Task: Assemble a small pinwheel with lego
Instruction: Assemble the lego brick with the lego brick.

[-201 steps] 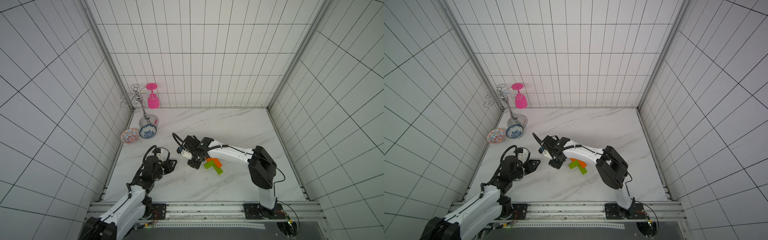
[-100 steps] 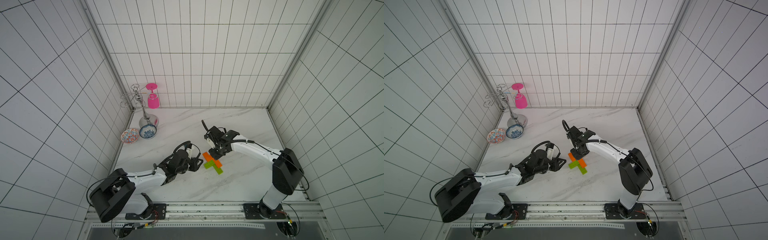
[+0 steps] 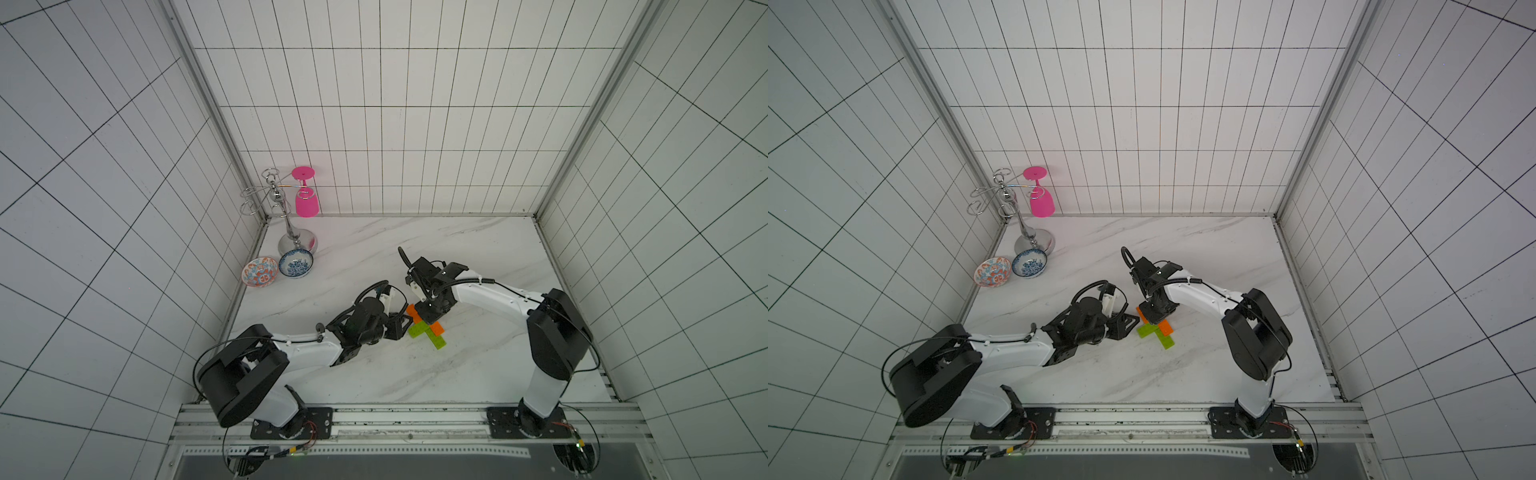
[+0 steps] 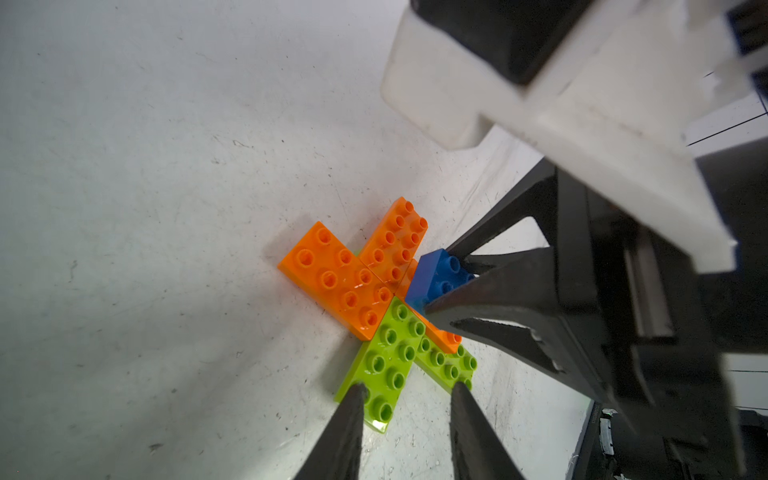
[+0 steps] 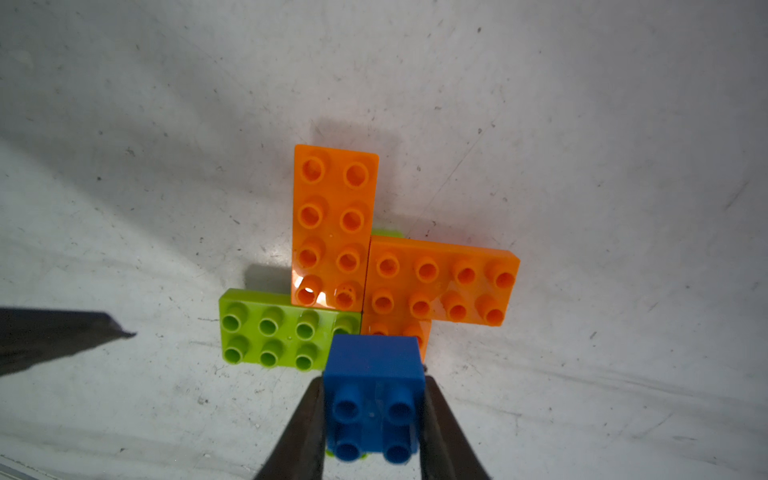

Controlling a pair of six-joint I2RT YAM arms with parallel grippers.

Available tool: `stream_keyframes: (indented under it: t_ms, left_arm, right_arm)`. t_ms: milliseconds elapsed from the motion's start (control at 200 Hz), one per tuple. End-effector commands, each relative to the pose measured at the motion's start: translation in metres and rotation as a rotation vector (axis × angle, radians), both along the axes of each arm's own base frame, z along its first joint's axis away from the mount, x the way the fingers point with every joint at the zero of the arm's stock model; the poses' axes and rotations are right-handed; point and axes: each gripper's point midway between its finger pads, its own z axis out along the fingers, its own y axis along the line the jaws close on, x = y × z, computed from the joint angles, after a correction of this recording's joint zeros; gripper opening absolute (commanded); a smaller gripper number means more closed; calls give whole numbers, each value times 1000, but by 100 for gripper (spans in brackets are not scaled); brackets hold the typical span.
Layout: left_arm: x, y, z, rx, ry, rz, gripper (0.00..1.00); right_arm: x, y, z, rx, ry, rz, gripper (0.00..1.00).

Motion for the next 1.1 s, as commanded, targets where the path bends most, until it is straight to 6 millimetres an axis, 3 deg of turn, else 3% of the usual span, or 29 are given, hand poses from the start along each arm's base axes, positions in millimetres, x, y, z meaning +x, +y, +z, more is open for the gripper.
stream_keyframes:
  t_ms: [0, 720, 875, 1094]
  left_arm:
    - [4, -4, 7, -23, -20, 8, 37]
    - [2, 1, 6, -14, -21, 16, 37]
    - [2, 1, 7, -15, -22, 16, 37]
    - [2, 3, 8, -10, -26, 21, 37]
  right_arm:
    - [-1, 7, -1, 10, 24, -2, 20]
    - [10, 12, -17, -11, 20, -35, 17]
    - [14, 14, -15, -1, 1, -58, 16]
    - [16, 14, 4, 33, -38, -75, 15]
